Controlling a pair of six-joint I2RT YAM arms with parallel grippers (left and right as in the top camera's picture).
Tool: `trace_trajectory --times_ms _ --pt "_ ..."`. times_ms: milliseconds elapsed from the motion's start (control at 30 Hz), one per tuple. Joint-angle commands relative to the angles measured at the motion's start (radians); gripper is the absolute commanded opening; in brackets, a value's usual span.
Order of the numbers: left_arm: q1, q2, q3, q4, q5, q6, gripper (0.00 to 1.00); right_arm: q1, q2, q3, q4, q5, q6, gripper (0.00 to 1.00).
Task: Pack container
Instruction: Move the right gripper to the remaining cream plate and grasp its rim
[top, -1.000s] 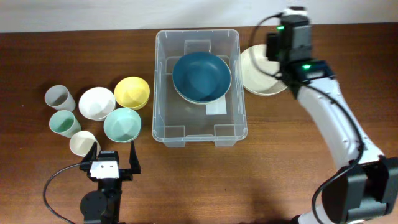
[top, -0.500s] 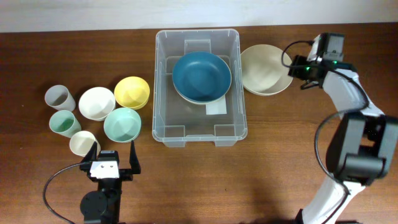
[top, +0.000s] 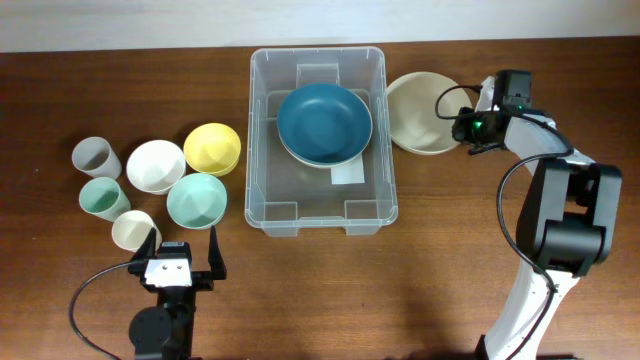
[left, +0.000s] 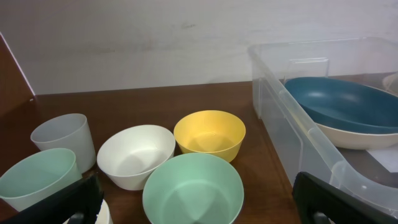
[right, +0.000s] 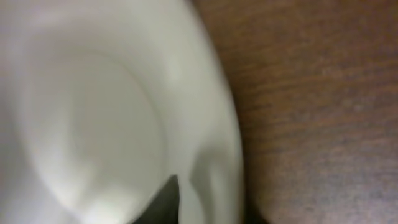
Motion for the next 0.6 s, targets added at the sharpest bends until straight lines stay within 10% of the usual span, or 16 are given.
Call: trace_trajectory --times_ms 0,567 --pt "-0.003 -0.008 -0.008 0.002 0.008 0.016 1.0 -0.017 0.003 0.003 -0.028 -0.012 -0.009 0.04" --pt "-0.003 -0.008 -0.008 0.002 0.008 0.016 1.0 -0.222 -0.453 0.072 -0.198 -0.039 -0.022 0.04"
